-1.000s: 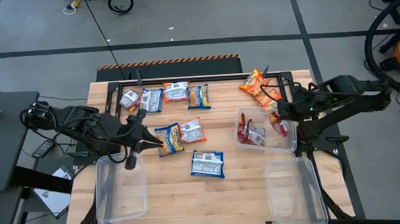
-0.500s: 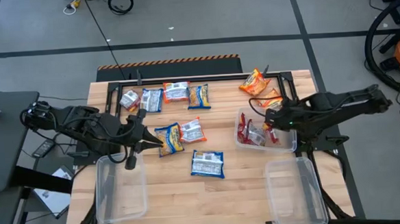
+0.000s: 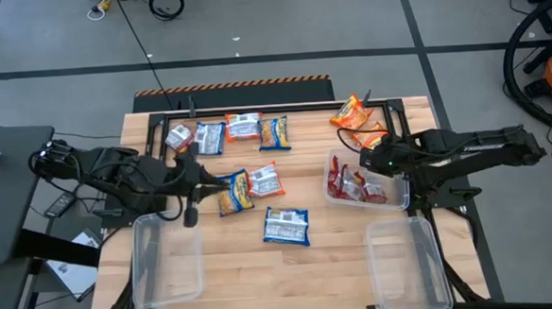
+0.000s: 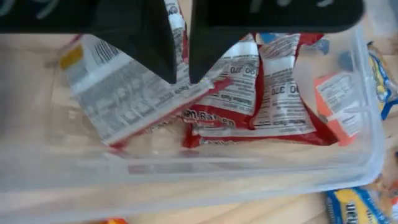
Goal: Sort Maruchan noodles
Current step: Put the red noodle pack into the top right container
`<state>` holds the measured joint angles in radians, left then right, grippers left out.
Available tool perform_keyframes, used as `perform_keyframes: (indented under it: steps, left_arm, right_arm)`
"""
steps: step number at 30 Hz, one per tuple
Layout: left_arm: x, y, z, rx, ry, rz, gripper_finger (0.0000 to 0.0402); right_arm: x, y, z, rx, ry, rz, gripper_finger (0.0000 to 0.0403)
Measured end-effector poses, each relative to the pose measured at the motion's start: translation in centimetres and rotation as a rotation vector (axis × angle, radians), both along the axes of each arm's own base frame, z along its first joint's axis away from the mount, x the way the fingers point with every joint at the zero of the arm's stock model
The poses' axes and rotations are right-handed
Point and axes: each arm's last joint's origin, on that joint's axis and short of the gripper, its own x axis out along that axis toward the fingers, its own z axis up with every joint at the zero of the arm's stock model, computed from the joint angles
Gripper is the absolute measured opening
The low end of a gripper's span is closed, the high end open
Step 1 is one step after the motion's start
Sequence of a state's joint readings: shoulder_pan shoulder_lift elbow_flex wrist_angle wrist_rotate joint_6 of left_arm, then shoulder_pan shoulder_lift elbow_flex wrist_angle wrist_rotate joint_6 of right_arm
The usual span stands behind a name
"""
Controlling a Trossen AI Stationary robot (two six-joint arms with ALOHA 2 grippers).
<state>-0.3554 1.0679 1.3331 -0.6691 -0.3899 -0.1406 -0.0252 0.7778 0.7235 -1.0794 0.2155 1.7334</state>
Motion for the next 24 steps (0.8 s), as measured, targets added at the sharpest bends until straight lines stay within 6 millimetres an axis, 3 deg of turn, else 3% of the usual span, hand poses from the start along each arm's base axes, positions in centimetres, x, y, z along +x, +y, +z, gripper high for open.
perform_keyframes:
  steps: [5, 10, 17, 24]
  left_arm:
    - [0.8, 1.3, -0.6, -0.028, 0.035, 0.134, 0.0044]
    - [2.2, 3.7, -1.9, -0.104, 0.123, 0.272, 0.0078]
    - [1.7, 10.7, -4.4, -0.287, 0.321, 0.663, 0.015]
    - [-1.0, 16.5, -7.8, -0.325, 0.725, 1.033, 0.0176]
  right_arm:
    - [0.2, -0.2, 0.9, -0.083, -0.019, 0.125, 0.0106]
    - [0.7, -0.4, 4.7, -0.286, -0.126, 0.294, 0.0122]
    - [1.2, -0.7, 10.2, -0.652, -0.251, 0.462, 0.0121]
    - [1.8, -0.8, 12.0, -0.873, -0.297, 0.588, 0.0121]
